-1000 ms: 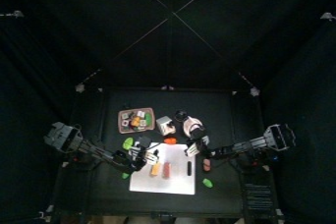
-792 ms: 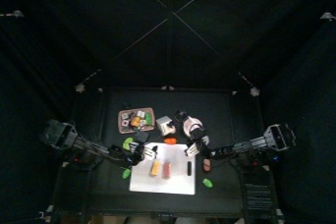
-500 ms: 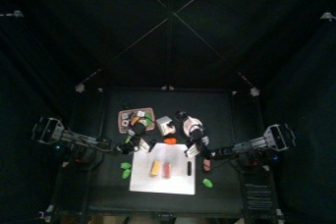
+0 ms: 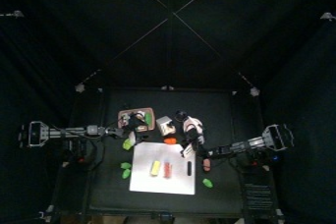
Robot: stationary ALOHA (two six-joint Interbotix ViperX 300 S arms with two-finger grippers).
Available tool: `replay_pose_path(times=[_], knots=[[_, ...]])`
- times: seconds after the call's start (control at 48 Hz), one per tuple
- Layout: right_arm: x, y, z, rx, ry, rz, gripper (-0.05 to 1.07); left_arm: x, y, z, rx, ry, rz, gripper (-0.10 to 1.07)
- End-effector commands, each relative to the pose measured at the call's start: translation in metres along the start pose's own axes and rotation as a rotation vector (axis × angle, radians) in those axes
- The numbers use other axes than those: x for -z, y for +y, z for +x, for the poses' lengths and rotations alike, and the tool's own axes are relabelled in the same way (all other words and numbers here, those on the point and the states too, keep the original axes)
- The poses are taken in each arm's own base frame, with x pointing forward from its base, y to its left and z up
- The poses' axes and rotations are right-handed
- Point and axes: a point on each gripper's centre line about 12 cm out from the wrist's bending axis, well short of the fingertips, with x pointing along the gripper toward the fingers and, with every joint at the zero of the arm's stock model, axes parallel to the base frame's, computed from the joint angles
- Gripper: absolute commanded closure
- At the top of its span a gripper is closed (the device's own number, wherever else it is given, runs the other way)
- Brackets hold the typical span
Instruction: Grab carrot
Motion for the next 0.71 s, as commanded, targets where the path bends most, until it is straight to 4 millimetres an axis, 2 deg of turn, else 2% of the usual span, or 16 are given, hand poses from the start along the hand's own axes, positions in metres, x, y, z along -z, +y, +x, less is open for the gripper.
replay_pose_path(times=[0.0,0.083,0.208,0.396,0.562,0.688], knots=[[-0.014,0.005,0.003,-0.020,-0.020,0.022,0.51,-0.012,0.006,-0.001,-0.014,-0.027,0.070,-0.05],[-0.018,0.003,0.006,-0.017,-0.027,0.013,0.50,-0.013,0.007,0.000,-0.013,-0.026,0.138,-0.05],[-0.016,0.001,0.005,-0.010,-0.029,-0.091,0.50,-0.013,0.002,0.001,0.023,-0.025,0.199,-0.05],[-0.021,0.002,0.002,0.022,-0.006,-0.090,0.50,-0.004,-0.003,0.001,0.060,-0.011,0.196,-0.05],[-0.016,-0.002,0.005,0.063,0.034,-0.096,0.50,-0.004,-0.004,-0.002,0.060,-0.022,0.159,-0.05],[-0.013,-0.002,0.006,0.064,0.048,-0.170,0.50,-0.006,-0.021,-0.011,0.121,-0.052,0.228,-0.05]])
